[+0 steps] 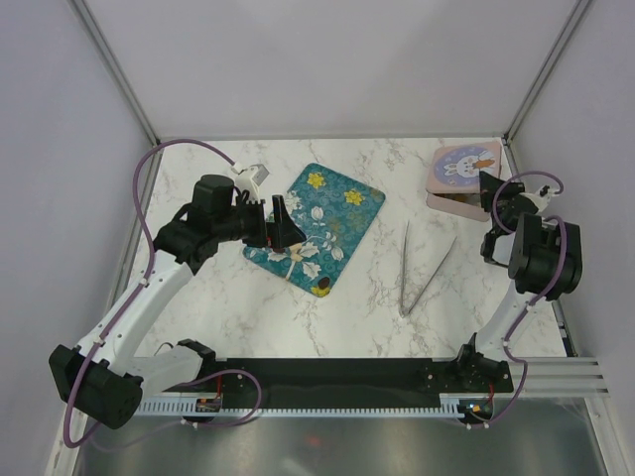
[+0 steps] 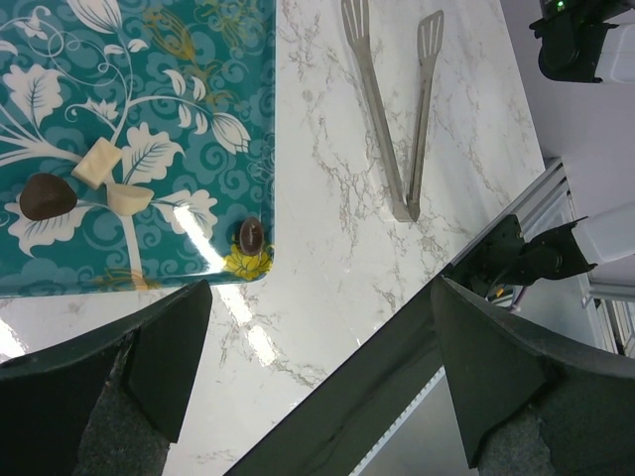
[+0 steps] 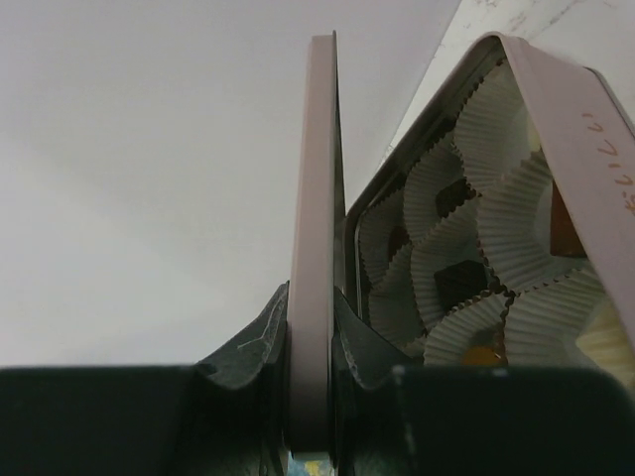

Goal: Pack the chocolate

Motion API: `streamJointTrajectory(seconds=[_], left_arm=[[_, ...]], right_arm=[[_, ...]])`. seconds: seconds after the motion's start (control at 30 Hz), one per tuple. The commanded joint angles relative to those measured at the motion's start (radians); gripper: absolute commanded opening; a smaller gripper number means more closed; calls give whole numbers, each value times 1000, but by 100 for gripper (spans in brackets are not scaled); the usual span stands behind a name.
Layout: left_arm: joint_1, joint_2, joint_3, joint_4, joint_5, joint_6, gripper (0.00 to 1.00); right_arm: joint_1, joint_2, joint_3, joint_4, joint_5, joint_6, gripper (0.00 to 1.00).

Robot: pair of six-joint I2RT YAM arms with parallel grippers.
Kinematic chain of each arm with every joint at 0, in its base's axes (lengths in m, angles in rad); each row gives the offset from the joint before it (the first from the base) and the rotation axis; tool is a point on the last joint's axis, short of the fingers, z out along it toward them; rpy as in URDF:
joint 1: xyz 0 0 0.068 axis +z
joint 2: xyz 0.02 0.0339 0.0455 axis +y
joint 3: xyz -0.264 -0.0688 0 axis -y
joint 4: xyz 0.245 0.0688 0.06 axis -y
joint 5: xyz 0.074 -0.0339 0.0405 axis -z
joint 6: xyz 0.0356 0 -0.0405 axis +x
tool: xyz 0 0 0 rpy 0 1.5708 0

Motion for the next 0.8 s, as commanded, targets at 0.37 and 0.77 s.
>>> streamJointTrajectory(seconds=[0.37,0.77], left_arm=[[-3,-13,-2,4,-31,41,100],[-3,-13,-2,-2,-40,47,100]], right_arm=[[-39,109,-11,246,-34,55,0],[-71,170,-11,281,-50,90,9]])
